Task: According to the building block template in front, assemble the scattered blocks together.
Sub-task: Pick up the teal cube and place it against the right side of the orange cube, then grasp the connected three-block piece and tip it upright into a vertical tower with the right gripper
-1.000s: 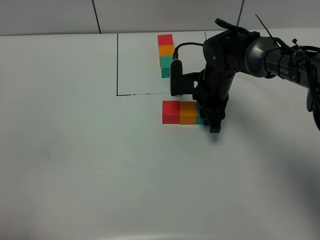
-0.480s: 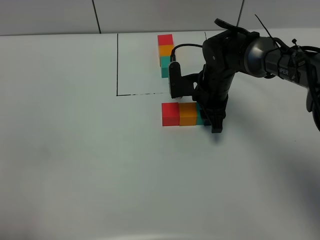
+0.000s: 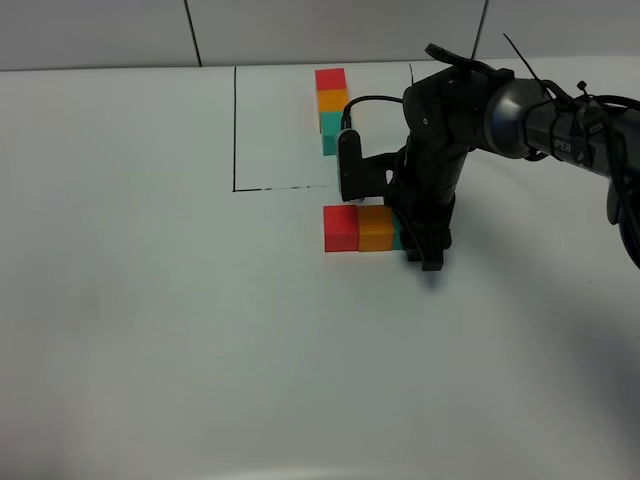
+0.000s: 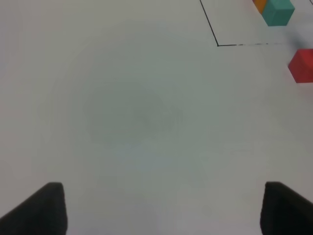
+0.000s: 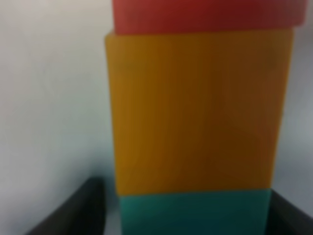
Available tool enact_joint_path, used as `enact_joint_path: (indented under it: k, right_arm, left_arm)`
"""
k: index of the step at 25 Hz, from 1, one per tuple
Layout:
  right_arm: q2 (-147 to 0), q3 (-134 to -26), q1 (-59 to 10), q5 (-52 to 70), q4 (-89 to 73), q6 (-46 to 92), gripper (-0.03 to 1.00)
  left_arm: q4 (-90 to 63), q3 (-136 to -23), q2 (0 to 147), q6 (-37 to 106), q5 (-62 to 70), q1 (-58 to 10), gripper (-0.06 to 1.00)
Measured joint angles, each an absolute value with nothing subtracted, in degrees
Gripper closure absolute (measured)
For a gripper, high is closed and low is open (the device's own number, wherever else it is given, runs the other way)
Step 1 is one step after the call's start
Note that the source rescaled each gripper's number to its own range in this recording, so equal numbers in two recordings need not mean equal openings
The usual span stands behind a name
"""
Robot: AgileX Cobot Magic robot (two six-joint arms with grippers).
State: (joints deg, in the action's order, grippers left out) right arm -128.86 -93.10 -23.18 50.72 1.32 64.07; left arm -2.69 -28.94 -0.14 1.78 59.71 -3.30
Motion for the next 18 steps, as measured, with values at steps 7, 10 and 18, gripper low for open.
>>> enact_joint_path:
  k: [7, 10, 18]
  right_arm:
    - [-123.1, -93.0, -23.2, 53.3, 3.2, 58.9, 0.30]
    - [-120.5, -93.0, -23.2, 55.1, 4.6, 54.7, 0.24]
    - [-113.1, -88.8, -20.7, 61.2, 5.6, 41.2, 0.22]
  left_arm:
    - [-2.7, -28.9, -0.1, 1.8, 59.7, -3.3, 0.21]
    - [-2.7, -28.9, -0.1, 1.8, 59.7, -3.3, 0.21]
    - [-2.7, -28.9, -0.1, 1.8, 59.7, -3.3, 0.21]
